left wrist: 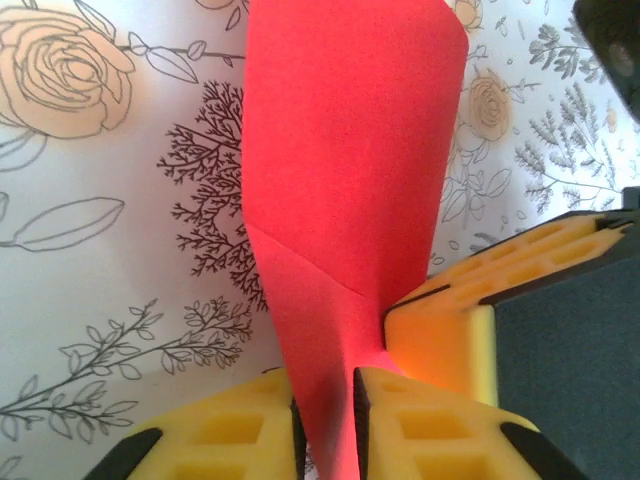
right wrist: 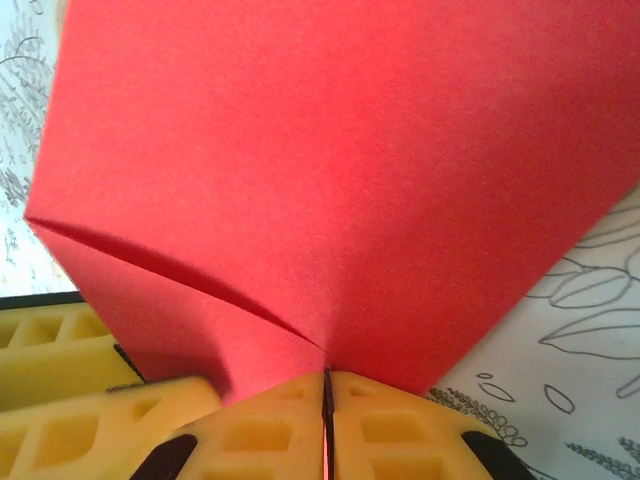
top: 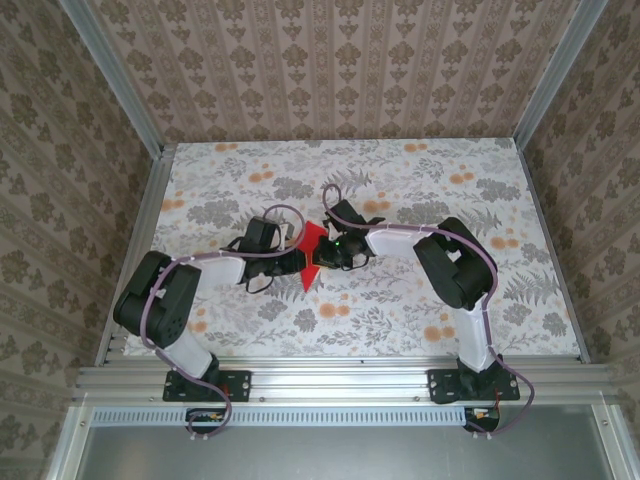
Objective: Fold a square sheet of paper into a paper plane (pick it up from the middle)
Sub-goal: Fold the wing for the fifth time at the center of the table.
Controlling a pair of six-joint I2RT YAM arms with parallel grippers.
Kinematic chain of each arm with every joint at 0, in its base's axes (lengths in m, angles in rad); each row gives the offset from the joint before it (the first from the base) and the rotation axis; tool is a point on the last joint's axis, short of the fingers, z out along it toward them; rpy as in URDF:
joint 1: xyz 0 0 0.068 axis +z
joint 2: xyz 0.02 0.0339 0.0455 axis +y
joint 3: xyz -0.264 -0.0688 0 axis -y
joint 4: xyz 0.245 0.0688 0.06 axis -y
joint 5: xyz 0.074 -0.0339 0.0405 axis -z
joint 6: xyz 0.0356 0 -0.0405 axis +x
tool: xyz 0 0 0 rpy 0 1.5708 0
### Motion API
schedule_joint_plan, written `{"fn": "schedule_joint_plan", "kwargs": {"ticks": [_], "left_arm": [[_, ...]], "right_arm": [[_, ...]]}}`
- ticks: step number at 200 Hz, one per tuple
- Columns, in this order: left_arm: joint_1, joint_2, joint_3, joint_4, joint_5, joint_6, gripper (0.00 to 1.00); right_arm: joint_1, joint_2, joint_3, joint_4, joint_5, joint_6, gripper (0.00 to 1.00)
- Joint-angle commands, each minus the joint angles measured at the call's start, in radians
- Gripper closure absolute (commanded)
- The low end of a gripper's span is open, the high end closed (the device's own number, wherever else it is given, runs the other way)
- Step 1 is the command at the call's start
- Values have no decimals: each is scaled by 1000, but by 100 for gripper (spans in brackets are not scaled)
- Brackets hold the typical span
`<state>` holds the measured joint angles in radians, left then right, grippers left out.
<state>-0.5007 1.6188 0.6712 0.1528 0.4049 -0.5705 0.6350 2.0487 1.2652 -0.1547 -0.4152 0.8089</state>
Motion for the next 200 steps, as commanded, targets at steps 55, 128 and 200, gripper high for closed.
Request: {"fn": "schedule_joint_plan", "kwargs": {"ticks": [55,128,200], "left_arm": [[-37,-49,-117,147,14,-102,74],[-48,-99,-166,142,-35,-112,80],[-73,-109,-143,64,-111,19,91]], "right_arm": [[-3,15,-84,79,86,198,90],[-11,5,-113,94,136,290,91],[-29,-50,-109,130,93,288,85]]}}
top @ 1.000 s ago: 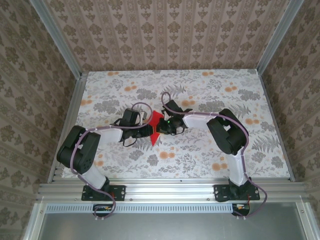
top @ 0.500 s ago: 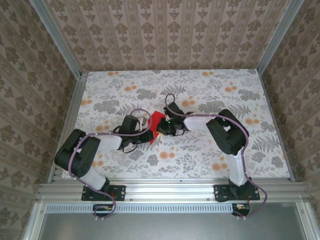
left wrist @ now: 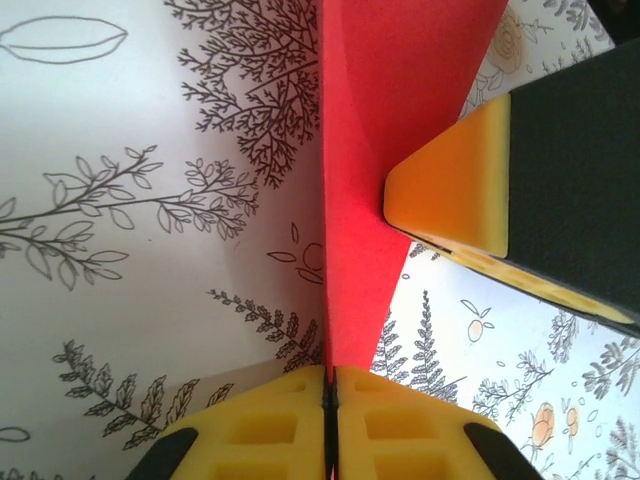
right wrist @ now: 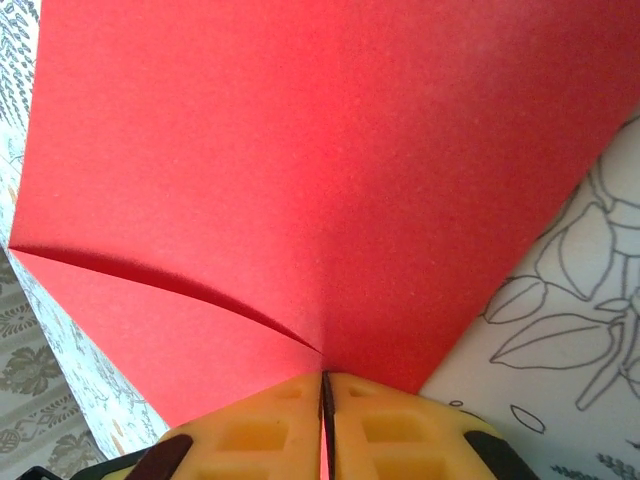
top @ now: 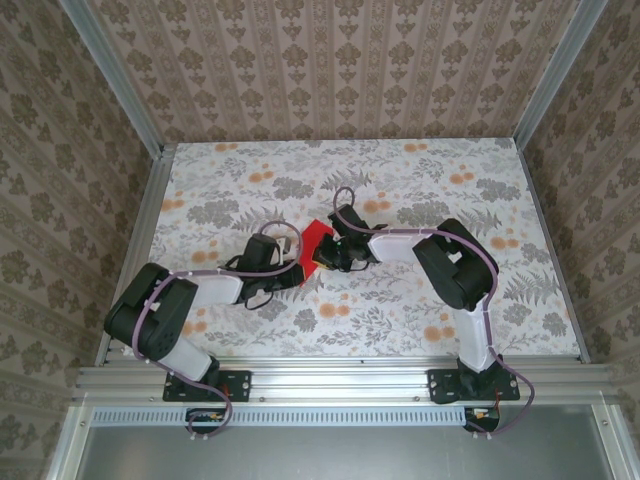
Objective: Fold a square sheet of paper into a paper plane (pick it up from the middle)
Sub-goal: Fold the wing for the fifth time at the center of the table.
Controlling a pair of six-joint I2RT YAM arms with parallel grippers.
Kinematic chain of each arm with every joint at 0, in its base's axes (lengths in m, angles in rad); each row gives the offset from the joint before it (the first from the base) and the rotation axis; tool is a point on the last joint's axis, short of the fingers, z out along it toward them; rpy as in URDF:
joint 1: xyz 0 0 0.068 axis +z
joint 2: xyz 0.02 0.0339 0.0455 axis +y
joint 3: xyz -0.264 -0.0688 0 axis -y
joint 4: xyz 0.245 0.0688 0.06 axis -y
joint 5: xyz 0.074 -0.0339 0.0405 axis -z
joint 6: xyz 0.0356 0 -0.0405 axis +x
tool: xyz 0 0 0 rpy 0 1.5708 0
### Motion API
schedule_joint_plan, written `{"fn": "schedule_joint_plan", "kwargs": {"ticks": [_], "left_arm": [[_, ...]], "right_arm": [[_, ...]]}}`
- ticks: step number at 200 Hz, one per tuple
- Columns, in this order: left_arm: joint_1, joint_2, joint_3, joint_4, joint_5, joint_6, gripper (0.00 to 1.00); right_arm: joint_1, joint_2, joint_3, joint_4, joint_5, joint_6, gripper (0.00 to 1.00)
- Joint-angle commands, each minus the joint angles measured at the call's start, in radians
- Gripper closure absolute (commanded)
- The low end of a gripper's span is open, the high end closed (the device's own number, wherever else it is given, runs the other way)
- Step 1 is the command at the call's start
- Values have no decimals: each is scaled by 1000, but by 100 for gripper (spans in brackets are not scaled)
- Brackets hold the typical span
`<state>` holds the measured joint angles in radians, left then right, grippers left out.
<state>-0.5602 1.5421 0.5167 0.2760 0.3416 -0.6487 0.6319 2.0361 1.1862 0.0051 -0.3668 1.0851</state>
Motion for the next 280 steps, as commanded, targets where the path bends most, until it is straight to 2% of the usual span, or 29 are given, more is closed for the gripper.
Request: {"fn": "schedule_joint_plan", "kwargs": {"ticks": [1,56,91,113,179,280], "left_arm": [[-14,-33,12,-62,-50,99,91],[-51,-80,32,-130,-153,313,93],[-89,-72,49,-147,-224,378,93],[-119,-59,69,-165,-284,418,94],[-182,1,108,-190,-375,458,96],[-254,25,115,-189,-456,500,97]], "right_arm": [[-27,-40,-31,-28,43,12,84],[-61,-157,-86,75,1,17,67],[-61,-180,-94,130,-29,59,54],[-60,-174,-77,135,-42,83,49],[-43,-96,8,79,-86,143,45],[-34,18,135,-82,-101,117,47]]}}
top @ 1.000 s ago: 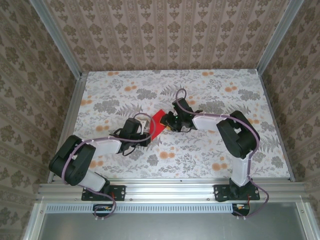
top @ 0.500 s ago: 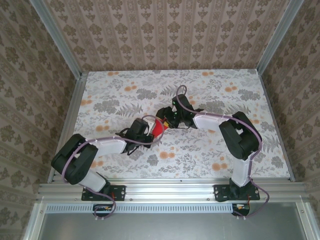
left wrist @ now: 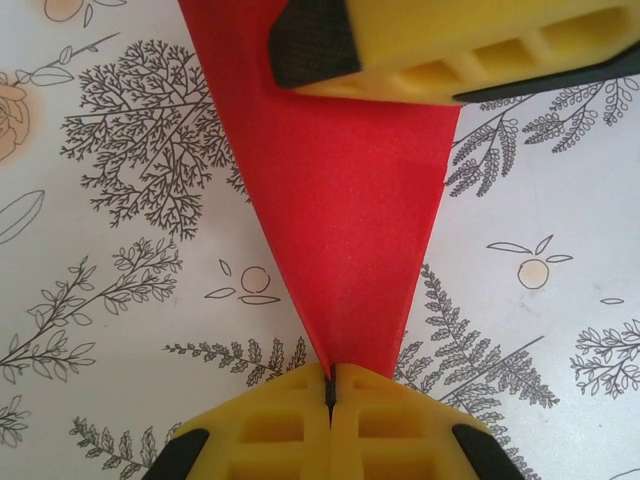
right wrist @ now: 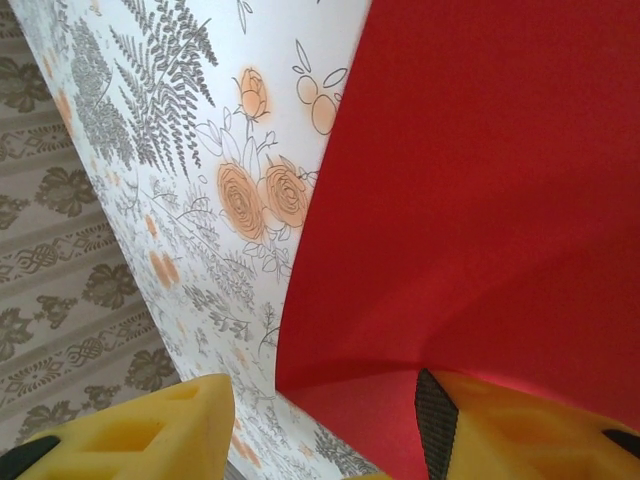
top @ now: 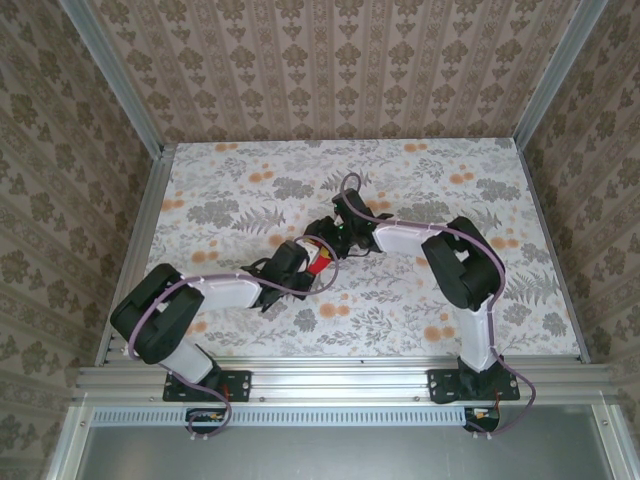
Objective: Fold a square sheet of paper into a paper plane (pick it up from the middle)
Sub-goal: Fold the wing for the fifth time at the center of the table.
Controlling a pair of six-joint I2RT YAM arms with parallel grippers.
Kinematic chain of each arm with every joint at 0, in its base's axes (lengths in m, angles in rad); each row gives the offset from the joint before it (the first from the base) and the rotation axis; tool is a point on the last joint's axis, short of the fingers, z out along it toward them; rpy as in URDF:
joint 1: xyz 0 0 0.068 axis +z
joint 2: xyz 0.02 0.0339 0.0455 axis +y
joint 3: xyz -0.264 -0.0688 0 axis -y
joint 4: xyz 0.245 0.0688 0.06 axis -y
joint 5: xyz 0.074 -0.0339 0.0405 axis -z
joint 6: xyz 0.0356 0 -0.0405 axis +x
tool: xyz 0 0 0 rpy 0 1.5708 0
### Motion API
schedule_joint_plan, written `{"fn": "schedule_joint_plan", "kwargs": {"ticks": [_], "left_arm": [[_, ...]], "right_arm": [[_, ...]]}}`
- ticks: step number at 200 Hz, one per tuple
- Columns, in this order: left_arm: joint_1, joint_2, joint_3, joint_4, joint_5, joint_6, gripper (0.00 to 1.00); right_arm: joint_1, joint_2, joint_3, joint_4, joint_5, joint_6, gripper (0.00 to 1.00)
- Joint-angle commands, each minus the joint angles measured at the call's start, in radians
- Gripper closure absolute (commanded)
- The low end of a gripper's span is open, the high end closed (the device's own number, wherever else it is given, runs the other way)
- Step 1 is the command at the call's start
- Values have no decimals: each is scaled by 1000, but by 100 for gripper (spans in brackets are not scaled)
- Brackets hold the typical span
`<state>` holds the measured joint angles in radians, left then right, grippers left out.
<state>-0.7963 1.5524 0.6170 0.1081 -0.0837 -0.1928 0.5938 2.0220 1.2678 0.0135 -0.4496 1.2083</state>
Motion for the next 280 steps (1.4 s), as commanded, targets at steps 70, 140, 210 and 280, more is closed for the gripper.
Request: {"fn": "schedule_joint_plan", "kwargs": {"ticks": [70,140,210,280], "left_arm": [[-48,25,27,-33,-88,65,98],[-60,32,33,-41,-100,69,98],[-62,43,45,-62,-123,56,97],[-60,20,79,-142,-136,-53,70]], "right_arm": [[11,47,150,-336,135,-103,52],[21,63,203,-415,186,-133,65],[29,31,188,-427,190,-136,74],[27,-14,145,-418,215,-150,98]]}}
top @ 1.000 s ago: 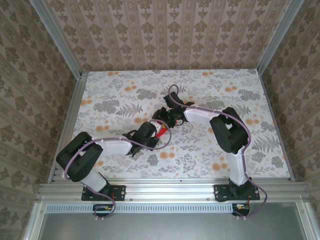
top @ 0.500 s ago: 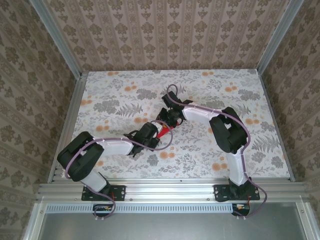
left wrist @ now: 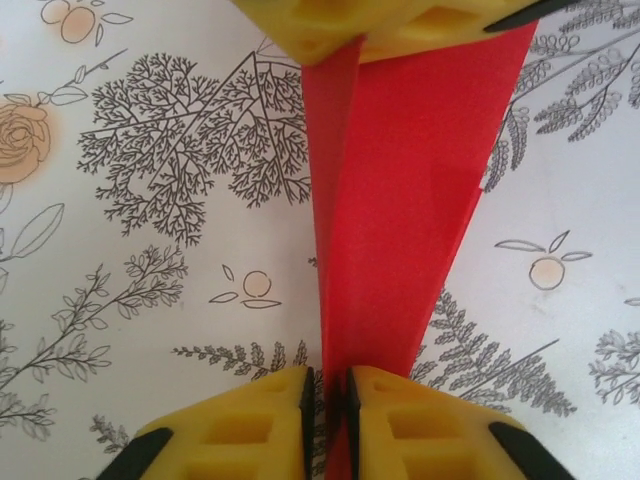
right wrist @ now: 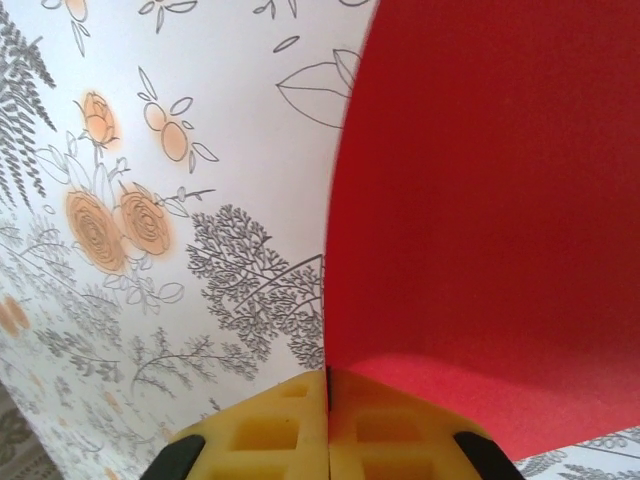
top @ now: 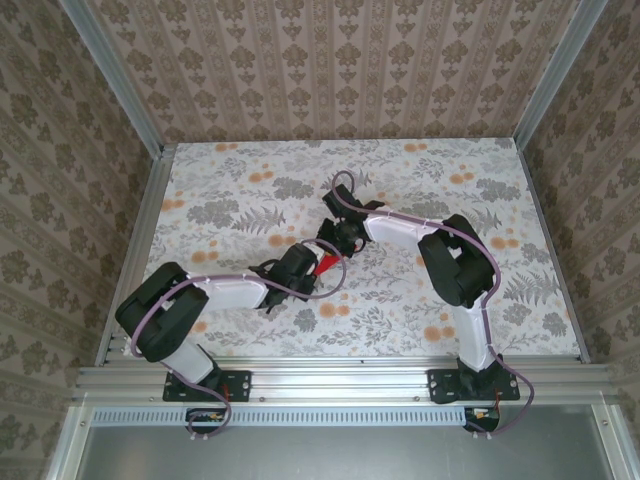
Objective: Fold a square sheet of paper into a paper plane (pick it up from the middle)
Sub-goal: Fold the wing for the fifth time at the center of the table.
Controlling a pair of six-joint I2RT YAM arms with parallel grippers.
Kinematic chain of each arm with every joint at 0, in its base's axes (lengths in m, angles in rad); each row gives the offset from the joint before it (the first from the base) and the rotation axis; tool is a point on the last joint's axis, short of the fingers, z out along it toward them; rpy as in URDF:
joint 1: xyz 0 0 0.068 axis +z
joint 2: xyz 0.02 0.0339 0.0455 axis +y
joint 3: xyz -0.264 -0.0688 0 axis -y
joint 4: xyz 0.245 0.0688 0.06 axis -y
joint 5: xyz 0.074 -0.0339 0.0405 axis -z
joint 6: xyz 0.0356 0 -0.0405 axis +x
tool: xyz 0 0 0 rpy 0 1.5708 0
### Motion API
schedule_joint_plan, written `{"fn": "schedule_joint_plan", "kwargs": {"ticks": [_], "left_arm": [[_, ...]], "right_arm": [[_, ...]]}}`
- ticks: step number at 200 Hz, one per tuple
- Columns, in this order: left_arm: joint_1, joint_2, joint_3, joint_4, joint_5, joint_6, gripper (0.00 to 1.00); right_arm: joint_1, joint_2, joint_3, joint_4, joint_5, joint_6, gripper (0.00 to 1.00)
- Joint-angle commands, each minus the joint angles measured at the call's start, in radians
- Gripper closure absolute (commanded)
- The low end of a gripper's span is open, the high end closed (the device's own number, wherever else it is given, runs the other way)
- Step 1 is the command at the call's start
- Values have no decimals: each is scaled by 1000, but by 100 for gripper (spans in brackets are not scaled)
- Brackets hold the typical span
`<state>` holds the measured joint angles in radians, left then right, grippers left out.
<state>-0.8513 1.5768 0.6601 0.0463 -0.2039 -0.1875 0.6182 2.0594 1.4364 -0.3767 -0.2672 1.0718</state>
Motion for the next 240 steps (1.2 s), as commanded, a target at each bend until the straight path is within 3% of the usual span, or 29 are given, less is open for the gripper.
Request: {"fn": "schedule_joint_plan", "kwargs": {"ticks": [1,29,82,112,153,205,240], "left_arm": [[-5,-6,36,-83,-13,-60,69],[21,-75,22,-99,113,-97,48],[188,-238,-121,43,463,-268,34],[265,-236,-165,126,601,-368,34],[320,-195,-185,207,687,-460,39],[344,-100,-166,273,716,-532,52],[348,-50,-148,306,725,-547,54]], "right_arm": [[2,-52,-24,-27,33,-12,98],[-10,-77,-52,19,7,-44,99],[-31,-124,-114,105,-98,-193,99],[-31,-114,-125,129,-147,-266,98],[-34,-78,-128,153,-221,-350,97],[-73,-67,-203,274,-287,-394,94],[-94,-53,-239,364,-354,-399,93]]}}
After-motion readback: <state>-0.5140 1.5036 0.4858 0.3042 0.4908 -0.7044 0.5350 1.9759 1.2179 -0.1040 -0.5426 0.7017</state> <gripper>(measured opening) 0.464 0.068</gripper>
